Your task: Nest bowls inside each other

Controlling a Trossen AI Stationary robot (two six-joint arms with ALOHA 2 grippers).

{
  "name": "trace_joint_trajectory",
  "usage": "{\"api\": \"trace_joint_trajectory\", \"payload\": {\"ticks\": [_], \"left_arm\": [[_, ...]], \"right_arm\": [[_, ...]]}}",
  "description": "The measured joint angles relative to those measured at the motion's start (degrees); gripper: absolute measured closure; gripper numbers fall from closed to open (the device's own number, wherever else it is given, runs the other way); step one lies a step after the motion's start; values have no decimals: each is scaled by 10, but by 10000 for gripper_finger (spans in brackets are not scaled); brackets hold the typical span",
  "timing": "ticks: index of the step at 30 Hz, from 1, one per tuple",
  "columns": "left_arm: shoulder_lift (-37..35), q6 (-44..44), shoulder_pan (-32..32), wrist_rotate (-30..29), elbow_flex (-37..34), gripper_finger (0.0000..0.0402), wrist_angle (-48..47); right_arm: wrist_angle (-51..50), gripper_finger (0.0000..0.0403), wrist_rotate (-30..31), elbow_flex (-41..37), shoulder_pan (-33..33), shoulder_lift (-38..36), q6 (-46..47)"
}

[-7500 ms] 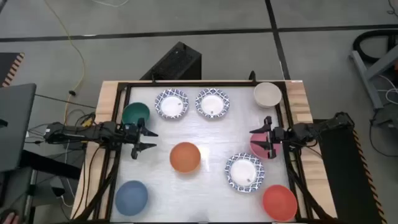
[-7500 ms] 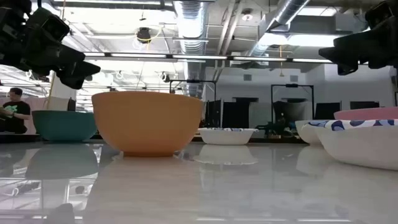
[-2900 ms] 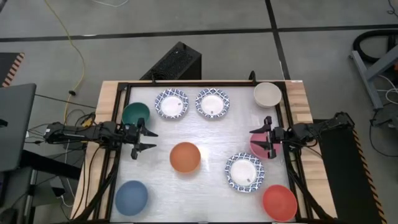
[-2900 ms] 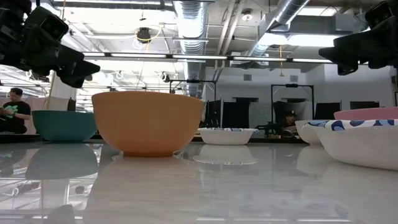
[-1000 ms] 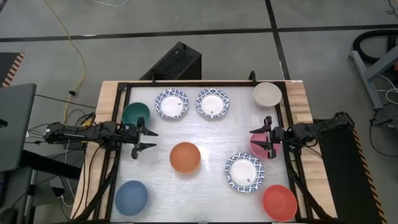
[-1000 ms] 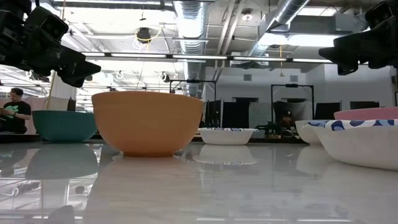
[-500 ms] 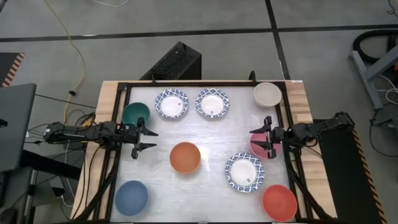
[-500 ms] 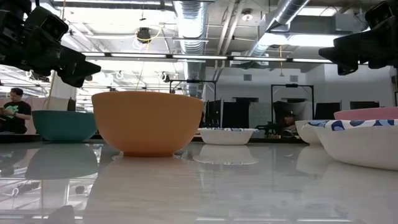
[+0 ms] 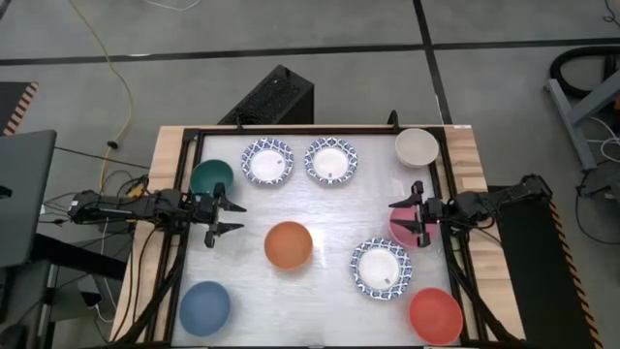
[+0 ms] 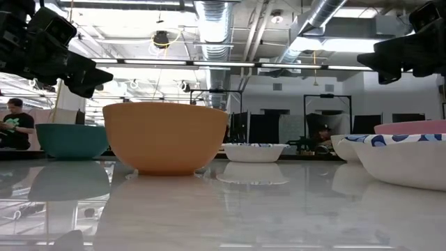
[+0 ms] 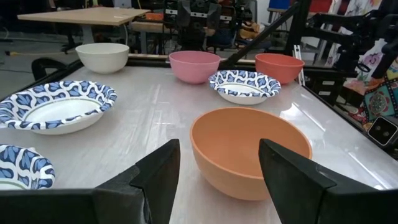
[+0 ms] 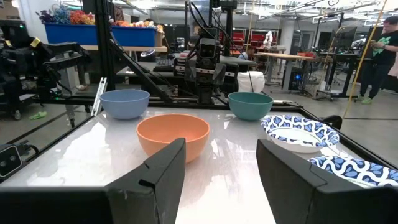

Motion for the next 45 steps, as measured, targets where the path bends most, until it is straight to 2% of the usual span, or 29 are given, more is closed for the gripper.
{"api": "trace_joint_trajectory", "payload": {"ticks": [42, 45], "left_arm": [[0, 0, 0, 0, 0, 193, 0], [0, -35, 0, 0, 0, 193, 0]], "right_arm": [[0, 186, 0, 0, 0, 0, 0], [0, 186, 0, 0, 0, 0, 0]]}}
